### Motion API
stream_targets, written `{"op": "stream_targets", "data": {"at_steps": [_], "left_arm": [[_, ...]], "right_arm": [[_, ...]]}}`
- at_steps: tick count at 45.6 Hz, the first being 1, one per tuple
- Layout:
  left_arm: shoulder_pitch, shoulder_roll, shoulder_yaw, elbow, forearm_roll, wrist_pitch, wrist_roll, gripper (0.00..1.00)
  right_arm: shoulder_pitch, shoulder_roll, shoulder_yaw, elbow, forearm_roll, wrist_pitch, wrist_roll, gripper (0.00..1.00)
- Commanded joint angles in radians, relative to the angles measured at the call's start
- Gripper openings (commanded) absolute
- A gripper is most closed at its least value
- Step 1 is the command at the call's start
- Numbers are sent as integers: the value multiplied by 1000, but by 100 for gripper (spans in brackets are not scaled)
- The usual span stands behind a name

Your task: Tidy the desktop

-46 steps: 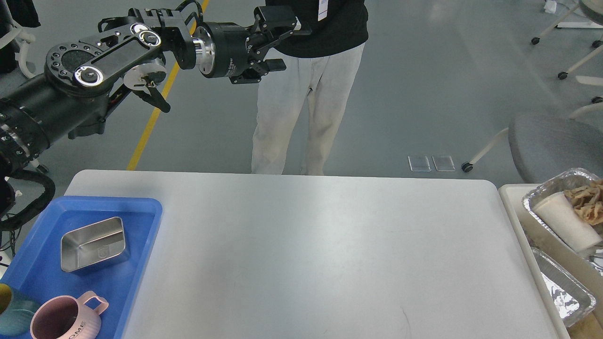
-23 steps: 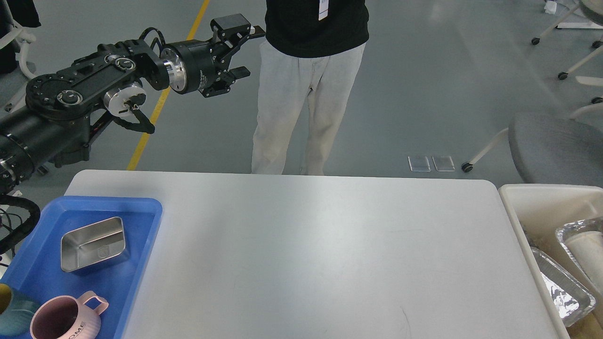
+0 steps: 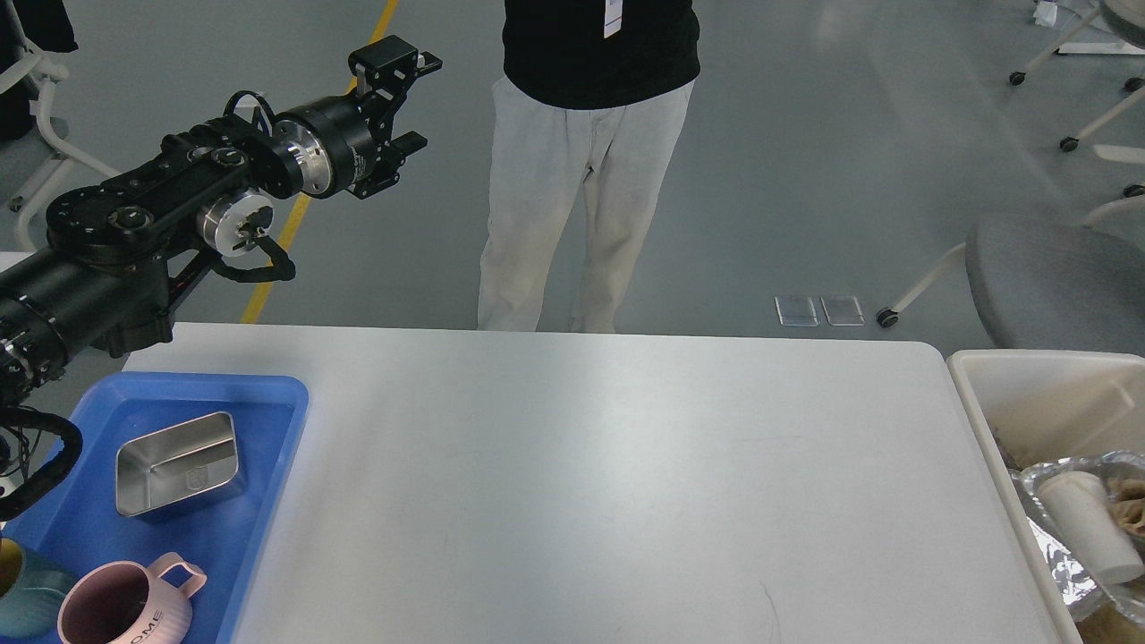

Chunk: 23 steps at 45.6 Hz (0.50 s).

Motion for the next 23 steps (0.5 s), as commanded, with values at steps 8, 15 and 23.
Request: {"op": "stream_targets", "data": {"at_steps": [8, 15, 23], "left_arm": [[48, -18, -55, 0, 0, 50, -6, 96], [50, -18, -55, 2, -1, 57, -4, 97], [71, -18, -99, 3, -35, 139, -4, 97]], "right_arm": [[-12, 1, 75, -2, 0, 0, 6, 98], [-1, 1, 154, -1, 0, 0, 6, 98], [77, 35, 260, 2, 0, 0, 7, 100]]}}
